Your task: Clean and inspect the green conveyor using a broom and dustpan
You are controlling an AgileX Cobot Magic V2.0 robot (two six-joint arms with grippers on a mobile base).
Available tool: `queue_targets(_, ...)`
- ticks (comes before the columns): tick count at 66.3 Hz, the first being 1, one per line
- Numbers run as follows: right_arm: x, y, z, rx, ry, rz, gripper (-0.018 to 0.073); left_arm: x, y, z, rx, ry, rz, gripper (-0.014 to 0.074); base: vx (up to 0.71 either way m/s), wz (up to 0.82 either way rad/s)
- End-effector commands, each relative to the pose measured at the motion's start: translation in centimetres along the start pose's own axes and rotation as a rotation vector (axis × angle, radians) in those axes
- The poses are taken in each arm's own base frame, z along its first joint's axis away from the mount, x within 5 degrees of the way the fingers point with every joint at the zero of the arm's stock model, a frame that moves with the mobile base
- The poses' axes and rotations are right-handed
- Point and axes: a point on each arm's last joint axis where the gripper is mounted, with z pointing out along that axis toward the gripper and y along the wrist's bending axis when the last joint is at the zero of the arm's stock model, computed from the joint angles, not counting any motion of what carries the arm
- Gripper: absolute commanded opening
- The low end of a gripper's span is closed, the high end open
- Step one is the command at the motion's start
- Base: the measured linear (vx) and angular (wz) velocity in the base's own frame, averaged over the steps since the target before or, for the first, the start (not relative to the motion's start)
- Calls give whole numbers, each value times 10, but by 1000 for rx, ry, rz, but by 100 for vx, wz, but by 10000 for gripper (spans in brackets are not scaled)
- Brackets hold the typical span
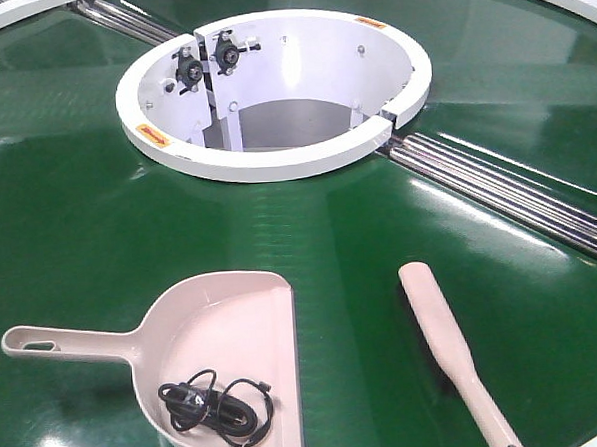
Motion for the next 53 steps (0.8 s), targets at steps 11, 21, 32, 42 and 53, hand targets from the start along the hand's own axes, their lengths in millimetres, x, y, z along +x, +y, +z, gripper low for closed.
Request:
queue_targets(11, 34, -9, -34, 88, -117, -4, -5, 0, 0, 0, -7, -71, -18, -23, 0, 0)
queue_targets(21, 66, -8, -48, 88, -158, -8, -5, 0, 0, 0, -7, -71, -18, -23, 0, 0)
queue_targets(32, 82, -6, -57, 70, -158, -24, -5, 0, 0, 0, -7, -70, -17, -23, 0, 0)
queue_targets(42, 84, -6, -57, 63, -142, -24, -5, 0, 0, 0, -6, -66, -17, -23, 0, 0)
queue_targets(53, 81, -6, -57, 69, -164, -24, -5, 1, 0, 0, -6, -63, -17, -23, 0, 0)
